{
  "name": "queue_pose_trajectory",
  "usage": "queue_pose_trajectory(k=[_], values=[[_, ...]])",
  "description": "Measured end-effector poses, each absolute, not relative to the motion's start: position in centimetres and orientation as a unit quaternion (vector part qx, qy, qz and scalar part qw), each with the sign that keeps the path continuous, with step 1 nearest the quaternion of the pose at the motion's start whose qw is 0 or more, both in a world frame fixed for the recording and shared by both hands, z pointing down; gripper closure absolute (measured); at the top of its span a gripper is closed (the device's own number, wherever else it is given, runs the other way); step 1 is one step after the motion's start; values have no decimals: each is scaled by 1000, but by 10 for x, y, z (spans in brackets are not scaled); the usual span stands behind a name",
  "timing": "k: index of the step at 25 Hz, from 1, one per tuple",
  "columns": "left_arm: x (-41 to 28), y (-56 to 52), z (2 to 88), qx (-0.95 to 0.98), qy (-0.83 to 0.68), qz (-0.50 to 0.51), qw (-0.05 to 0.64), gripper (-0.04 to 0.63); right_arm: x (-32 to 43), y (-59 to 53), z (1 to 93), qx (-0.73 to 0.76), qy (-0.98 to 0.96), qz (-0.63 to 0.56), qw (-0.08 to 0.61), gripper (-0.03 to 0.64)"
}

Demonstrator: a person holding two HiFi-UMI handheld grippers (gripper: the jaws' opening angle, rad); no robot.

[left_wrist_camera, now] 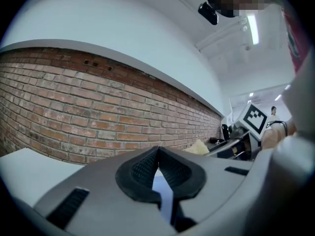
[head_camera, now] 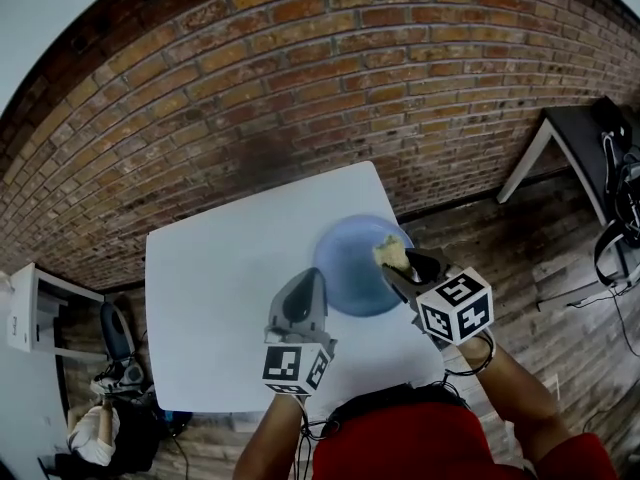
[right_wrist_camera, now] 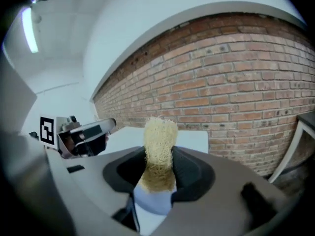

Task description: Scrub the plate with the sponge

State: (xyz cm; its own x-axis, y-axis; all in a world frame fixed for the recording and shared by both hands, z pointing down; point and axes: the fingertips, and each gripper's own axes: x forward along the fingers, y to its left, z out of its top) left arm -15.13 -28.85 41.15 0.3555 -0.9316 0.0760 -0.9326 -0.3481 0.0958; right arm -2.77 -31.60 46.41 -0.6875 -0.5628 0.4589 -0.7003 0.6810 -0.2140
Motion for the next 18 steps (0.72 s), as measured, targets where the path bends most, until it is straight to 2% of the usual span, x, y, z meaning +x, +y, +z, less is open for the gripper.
queue_pose_trajectory(k=[4,8,18], values=[[-136,-272,378,832,-555,-3,29,583,-28,-295,403,336,-929,127,93,456],[-120,-254,352,843,-538,-13,11,583,-26,-273,362,326,-942,67,36,456],[-95,-224,334,851,-524,-27,-1,583,-26,-226,328,311,-950,-2,-6,456]])
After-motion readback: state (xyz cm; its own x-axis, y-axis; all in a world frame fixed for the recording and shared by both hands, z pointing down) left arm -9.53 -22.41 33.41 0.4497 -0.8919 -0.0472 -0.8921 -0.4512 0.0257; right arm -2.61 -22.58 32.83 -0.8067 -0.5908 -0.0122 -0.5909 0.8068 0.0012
